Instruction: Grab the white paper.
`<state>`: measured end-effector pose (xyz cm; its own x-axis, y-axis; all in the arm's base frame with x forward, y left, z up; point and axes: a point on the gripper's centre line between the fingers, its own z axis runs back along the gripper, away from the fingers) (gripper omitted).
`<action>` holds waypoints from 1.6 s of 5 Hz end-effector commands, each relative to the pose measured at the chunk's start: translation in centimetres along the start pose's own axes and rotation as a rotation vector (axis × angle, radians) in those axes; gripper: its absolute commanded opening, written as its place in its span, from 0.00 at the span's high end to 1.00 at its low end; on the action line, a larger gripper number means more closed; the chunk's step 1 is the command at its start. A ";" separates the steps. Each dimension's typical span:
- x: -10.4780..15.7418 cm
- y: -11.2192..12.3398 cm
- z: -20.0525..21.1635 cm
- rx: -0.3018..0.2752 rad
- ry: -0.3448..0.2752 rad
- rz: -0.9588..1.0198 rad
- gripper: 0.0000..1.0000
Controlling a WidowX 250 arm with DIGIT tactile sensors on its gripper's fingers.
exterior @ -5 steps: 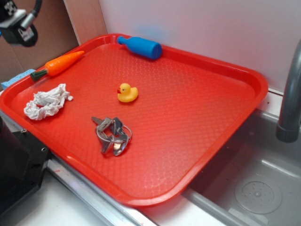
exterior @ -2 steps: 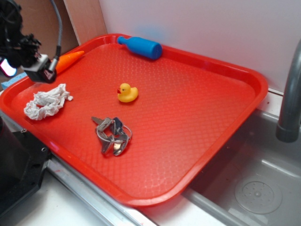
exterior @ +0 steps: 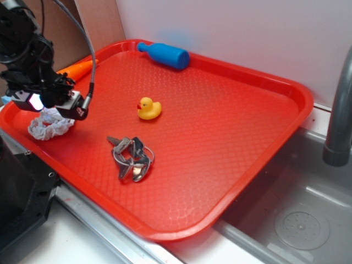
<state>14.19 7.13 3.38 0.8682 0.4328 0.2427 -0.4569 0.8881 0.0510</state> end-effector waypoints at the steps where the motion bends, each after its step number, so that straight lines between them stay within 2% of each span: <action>1: 0.3 0.0 -1.8 -0.007 0.016 -0.022 0.03; 2: -0.1 0.3 -2.3 -0.029 0.026 -0.019 1.00; 3: 0.3 0.2 -2.4 -0.015 0.054 -0.018 1.00; 5: 2.3 -2.4 1.0 0.013 0.085 -0.007 1.00; 6: 2.1 -4.7 3.2 -0.012 0.094 -0.043 1.00; 7: 1.3 -6.8 6.7 -0.082 0.109 -0.104 1.00; 8: 1.0 -7.7 10.7 -0.175 0.117 -0.118 1.00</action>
<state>16.19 -1.10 12.45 0.9341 0.3427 0.1000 -0.3352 0.9383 -0.0851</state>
